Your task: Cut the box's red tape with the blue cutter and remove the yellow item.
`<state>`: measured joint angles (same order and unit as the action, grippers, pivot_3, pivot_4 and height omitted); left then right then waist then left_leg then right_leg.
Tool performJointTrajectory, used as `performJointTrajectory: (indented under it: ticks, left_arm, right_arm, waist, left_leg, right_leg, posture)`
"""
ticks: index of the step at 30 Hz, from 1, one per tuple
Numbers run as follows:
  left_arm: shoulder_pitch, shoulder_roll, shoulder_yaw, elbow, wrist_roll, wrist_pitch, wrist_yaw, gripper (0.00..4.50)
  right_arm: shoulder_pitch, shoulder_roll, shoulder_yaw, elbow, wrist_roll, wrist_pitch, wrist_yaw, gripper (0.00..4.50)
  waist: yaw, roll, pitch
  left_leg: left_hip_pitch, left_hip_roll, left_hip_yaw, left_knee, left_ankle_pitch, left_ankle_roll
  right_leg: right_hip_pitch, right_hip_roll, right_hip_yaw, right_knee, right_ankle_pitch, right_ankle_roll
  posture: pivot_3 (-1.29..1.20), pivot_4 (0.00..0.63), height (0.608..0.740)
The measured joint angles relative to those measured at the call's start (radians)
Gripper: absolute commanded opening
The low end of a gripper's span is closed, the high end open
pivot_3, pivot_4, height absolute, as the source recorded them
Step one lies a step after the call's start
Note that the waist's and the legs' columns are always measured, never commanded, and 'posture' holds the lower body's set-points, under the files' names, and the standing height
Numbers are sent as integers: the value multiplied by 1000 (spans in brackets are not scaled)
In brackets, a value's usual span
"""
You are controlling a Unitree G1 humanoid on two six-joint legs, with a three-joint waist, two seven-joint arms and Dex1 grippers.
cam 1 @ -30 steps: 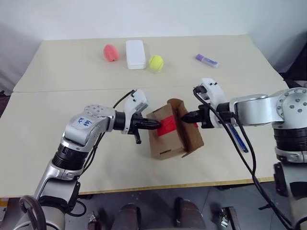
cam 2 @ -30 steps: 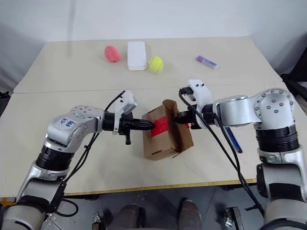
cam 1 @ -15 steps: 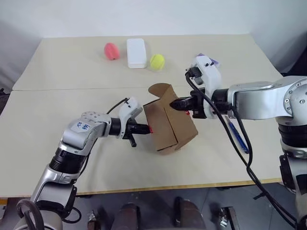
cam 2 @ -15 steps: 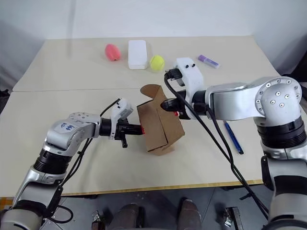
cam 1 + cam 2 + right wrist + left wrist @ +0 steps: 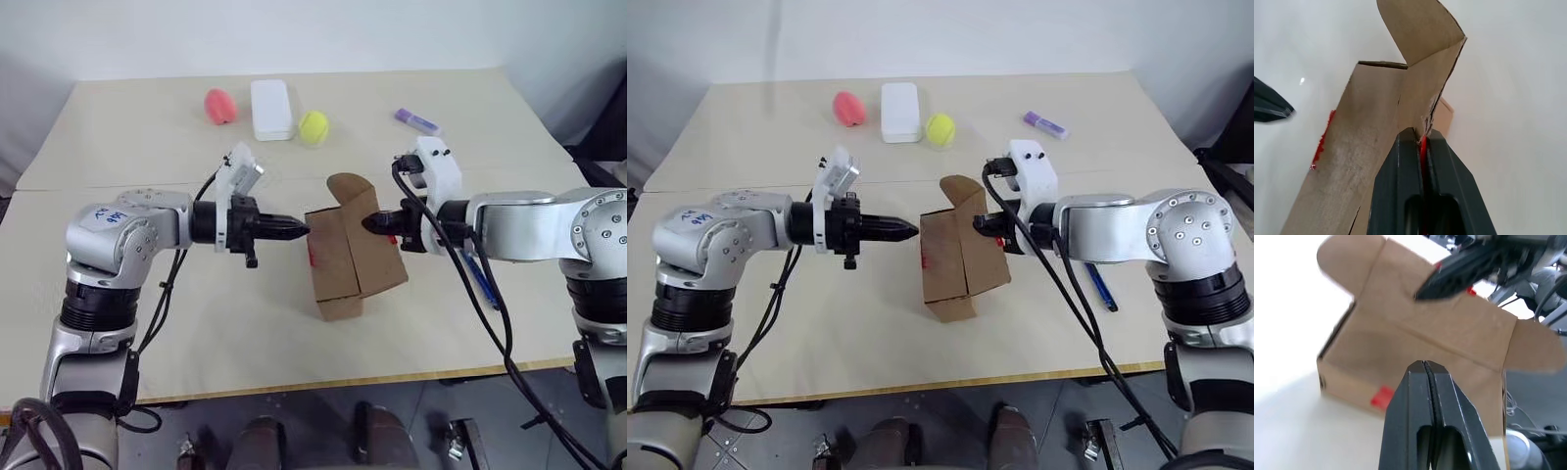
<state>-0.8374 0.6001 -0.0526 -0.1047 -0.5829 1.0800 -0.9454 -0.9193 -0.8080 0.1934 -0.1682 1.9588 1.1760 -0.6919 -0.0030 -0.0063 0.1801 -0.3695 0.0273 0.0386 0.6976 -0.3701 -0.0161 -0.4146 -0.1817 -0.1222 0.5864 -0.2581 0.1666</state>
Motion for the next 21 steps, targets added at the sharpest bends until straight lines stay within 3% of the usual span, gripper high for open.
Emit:
performJointTrajectory:
  ticks: [9,21]
  left_arm:
    - [-60,-52,-262,85,204,-249,-15,0]
    - [-145,27,-405,143,369,-472,-217,0]
  right_arm:
    - [-3,0,2,-6,-3,0,-18,71]
    - [-57,-2,35,12,-2,24,2,71]
  waist:
    - [2,0,0]
    - [0,1,-1]
  left_leg:
    - [1,0,1,1,0,0]
    - [2,2,2,0,0,0]
  right_leg:
    - [0,1,1,0,0,-1]
    - [0,1,1,0,1,-2]
  posture:
    - [0,150,740]
    - [0,150,740]
